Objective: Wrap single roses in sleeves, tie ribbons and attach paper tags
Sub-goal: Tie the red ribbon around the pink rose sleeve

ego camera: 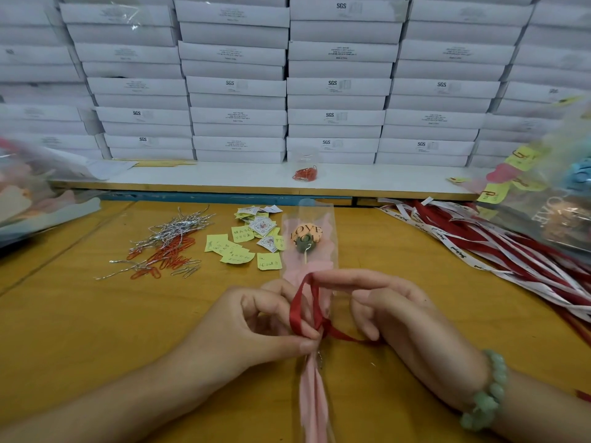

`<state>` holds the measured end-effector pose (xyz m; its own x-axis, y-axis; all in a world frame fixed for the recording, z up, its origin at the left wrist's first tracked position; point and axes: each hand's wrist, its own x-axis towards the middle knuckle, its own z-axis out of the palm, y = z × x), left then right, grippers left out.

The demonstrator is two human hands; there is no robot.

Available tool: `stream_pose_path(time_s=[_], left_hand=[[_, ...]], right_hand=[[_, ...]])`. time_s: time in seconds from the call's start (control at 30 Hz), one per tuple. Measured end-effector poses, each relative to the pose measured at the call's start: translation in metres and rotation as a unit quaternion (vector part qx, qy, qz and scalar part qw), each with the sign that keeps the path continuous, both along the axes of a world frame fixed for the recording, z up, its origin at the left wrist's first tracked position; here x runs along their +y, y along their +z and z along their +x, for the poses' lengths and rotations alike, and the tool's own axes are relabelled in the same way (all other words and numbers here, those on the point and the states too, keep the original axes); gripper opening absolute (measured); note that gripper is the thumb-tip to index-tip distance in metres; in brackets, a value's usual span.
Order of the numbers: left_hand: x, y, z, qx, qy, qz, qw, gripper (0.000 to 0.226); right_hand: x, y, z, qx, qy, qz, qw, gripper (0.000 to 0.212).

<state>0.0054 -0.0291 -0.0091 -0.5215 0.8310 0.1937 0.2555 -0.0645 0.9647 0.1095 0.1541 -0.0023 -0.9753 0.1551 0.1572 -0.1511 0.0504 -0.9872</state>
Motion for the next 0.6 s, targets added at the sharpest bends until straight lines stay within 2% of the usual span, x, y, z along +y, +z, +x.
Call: stream_pose_path(time_s=[0.17, 0.3, 0.37, 0.43, 0.5, 0.53, 0.6], left_hand=[[0.000, -0.001, -0.001, -0.004, -0.014, -0.004, 1.000, 0.015], [-0.001, 0.001, 0.000, -0.003, -0.035, -0.006, 0.999, 0.013], [-0.001, 0.002, 0.001, -0.005, -0.033, -0.001, 0.999, 0.012], [-0.001, 0.002, 0.001, -0.011, -0.025, 0.007, 1.000, 0.013], [-0.001, 0.002, 0.001, -0.014, -0.021, 0.020, 0.999, 0.012], [-0.001, 0.002, 0.002, -0.013, -0.019, 0.027, 0.999, 0.012], [-0.001, 0.001, 0.002, -0.008, -0.007, 0.039, 0.999, 0.013]], right_hand=[[0.006, 0.002, 0.002, 0.063, -0.044, -0.055, 0.996, 0.042], [0.007, 0.004, 0.002, 0.097, -0.112, -0.091, 0.985, 0.038], [0.008, 0.003, 0.003, 0.097, -0.154, -0.075, 0.980, 0.036], [0.010, -0.001, 0.004, 0.103, -0.178, -0.025, 0.978, 0.029], [0.011, 0.000, 0.005, 0.110, -0.162, 0.055, 0.979, 0.009], [0.011, 0.001, 0.005, 0.109, -0.136, 0.129, 0.976, 0.003], [0.009, 0.002, 0.005, 0.099, -0.091, 0.303, 0.943, 0.006]])
